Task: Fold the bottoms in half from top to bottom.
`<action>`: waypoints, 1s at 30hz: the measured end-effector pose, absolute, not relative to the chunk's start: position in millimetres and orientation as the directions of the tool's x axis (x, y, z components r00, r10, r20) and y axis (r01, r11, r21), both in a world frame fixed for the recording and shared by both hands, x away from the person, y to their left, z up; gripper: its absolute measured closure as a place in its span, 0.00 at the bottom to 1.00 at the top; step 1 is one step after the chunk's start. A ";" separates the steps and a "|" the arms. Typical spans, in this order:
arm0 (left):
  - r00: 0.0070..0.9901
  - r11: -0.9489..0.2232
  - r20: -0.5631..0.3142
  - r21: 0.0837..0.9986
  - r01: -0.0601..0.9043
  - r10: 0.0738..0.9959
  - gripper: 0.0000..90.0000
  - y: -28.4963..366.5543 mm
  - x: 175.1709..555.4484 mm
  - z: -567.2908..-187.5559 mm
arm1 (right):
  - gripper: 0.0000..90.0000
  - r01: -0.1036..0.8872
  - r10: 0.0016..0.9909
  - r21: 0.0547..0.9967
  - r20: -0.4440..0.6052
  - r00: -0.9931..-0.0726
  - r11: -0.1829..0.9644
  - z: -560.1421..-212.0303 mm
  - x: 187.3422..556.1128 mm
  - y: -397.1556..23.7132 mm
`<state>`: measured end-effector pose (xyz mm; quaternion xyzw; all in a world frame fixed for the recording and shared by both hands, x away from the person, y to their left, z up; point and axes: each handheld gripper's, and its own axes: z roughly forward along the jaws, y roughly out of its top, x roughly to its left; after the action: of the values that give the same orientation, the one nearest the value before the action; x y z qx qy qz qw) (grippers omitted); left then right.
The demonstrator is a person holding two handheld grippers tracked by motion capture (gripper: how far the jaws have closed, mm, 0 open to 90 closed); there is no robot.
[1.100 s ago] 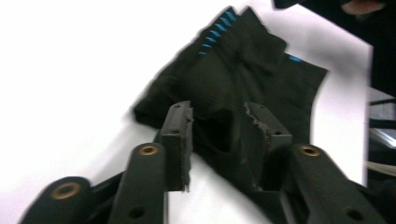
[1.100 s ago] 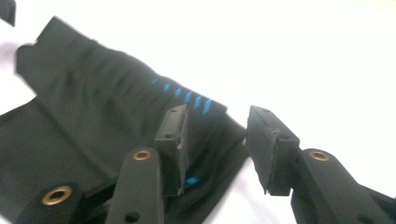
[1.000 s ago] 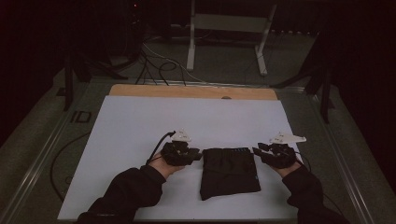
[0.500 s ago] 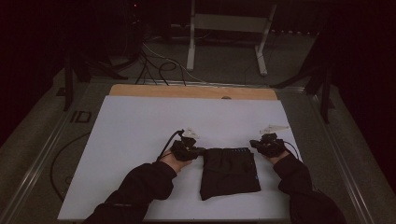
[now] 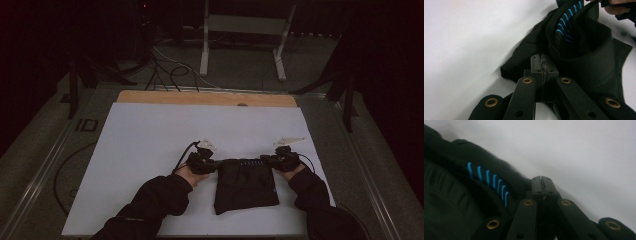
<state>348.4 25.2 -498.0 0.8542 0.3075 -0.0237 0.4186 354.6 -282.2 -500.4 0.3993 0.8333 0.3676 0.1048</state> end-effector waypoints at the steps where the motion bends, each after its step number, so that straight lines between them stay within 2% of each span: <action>1: 0.817 -0.467 -0.299 0.702 0.538 0.493 1.00 25.3 345.9 -497.0 | 1.00 0.587 0.734 0.698 0.130 -0.667 0.410 -499.7 351.6 -281.9; 10: 0.839 -0.484 -0.305 0.706 0.516 0.451 1.00 26.2 332.3 -492.6 | 1.00 0.579 0.689 0.703 0.175 -0.704 0.413 -496.6 332.4 -282.2; 18: 0.878 -0.509 -0.299 0.724 0.464 0.375 1.00 26.6 312.8 -487.6 | 1.00 0.555 0.637 0.710 0.194 -0.746 0.434 -492.2 305.8 -281.9; 30: 0.899 -0.538 -0.281 0.726 0.429 0.337 0.99 21.9 300.2 -491.8 | 1.00 0.558 0.604 0.681 0.209 -0.769 0.474 -502.1 286.2 -278.1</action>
<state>300.2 21.9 -491.8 0.8754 0.2186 -0.0535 0.4278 286.2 -278.1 -502.1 0.3387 0.8579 0.3852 0.0301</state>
